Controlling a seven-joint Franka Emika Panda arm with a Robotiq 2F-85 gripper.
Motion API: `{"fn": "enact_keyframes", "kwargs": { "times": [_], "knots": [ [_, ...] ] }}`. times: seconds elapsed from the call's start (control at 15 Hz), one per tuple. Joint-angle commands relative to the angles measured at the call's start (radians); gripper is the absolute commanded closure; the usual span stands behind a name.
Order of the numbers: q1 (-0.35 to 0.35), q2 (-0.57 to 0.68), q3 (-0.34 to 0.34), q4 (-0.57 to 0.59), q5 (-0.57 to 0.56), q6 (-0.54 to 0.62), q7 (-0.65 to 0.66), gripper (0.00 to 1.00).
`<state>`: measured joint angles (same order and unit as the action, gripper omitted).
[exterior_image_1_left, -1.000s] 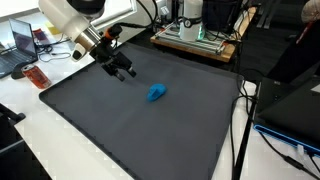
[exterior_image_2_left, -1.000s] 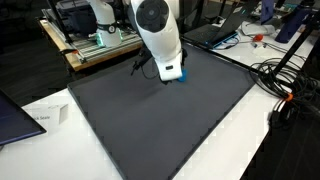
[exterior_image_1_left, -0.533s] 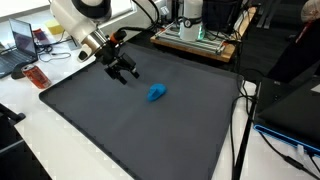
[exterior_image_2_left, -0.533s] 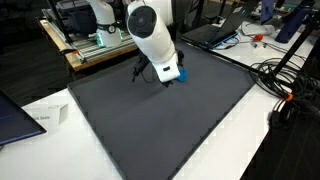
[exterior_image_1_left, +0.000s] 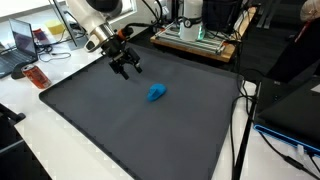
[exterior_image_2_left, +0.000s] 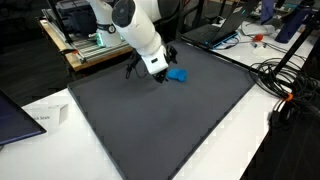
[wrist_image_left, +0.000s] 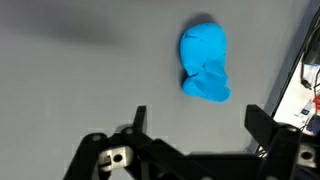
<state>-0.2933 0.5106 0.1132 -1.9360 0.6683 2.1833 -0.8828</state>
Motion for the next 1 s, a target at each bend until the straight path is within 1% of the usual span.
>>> {"fn": "enact_keyframes", "kwargs": {
  "times": [0.0,0.47,0.73,0.93],
  "knots": [
    [0.021,-0.109,-0.014,-0.142,0.057,0.083,-0.034,0.0],
    [0.068,-0.223,-0.01,-0.313,0.068,0.265,-0.081,0.0],
    [0.093,-0.282,0.004,-0.411,0.129,0.392,-0.141,0.0],
    [0.112,-0.326,0.025,-0.473,0.233,0.487,-0.238,0.0]
  ]
}}
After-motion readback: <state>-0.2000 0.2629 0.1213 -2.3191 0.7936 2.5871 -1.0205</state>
